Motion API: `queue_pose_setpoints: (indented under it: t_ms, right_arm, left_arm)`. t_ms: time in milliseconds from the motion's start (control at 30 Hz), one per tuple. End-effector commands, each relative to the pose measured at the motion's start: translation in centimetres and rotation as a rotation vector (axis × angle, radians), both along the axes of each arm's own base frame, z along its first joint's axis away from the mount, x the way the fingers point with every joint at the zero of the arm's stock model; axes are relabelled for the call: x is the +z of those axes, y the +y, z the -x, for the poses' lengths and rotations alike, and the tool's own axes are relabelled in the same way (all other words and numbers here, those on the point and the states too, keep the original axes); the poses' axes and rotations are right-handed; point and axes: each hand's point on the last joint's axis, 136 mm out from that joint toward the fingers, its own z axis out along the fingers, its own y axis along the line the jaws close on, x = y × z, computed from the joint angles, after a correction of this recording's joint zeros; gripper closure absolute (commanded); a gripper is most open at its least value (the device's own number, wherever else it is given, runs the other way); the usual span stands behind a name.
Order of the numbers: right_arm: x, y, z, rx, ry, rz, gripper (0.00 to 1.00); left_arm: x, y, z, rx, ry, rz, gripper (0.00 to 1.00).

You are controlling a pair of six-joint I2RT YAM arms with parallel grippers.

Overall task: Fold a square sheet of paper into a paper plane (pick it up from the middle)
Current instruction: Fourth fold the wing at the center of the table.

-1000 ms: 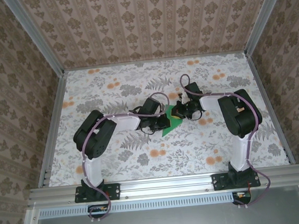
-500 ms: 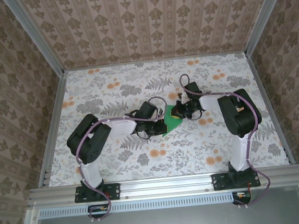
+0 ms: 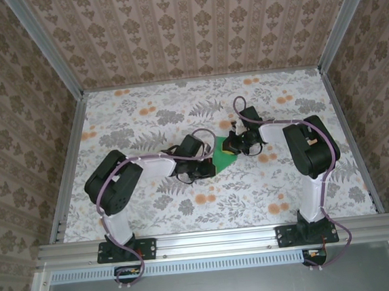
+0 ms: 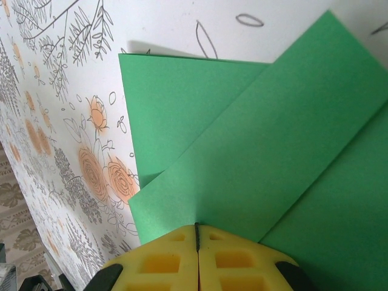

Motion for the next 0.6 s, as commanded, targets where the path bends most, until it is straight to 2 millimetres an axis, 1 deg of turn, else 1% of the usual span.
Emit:
queue_pose_setpoints:
  t_ms: [0,267,400,467,533,567]
  right_arm:
    - [-5.5,-3.0,3.1,-0.029,0.158,0.179,0.93]
    - [-5.8,-3.5,3.1,-0.042,0.165,0.195,0.93]
    - [-6.0,-3.7,3.2,-0.051,0.171,0.204,0.93]
    - [-6.0,-3.7,3.2,-0.052,0.171,0.201,0.93]
    - [-6.0,-3.7,3.2,-0.051,0.173,0.2,0.93]
    - [-6.0,-3.6,3.2,-0.051,0.171,0.195,0.93]
  left_arm:
    - [-3.6,4.3,5.0,-0.025,0.156,-0.179,0.95]
    - [-4.1,5.3,6.3,0.005,0.172,-0.17,0.98]
    - [-3.8,5.4,6.4,0.008,0.161,-0.156,1.0]
    - [-3.0,5.0,6.0,0.005,0.133,-0.134,1.0]
    - [-1.3,4.1,5.1,-0.004,0.083,-0.084,1.0]
    - [0.0,3.4,4.3,-0.007,0.046,-0.051,1.0]
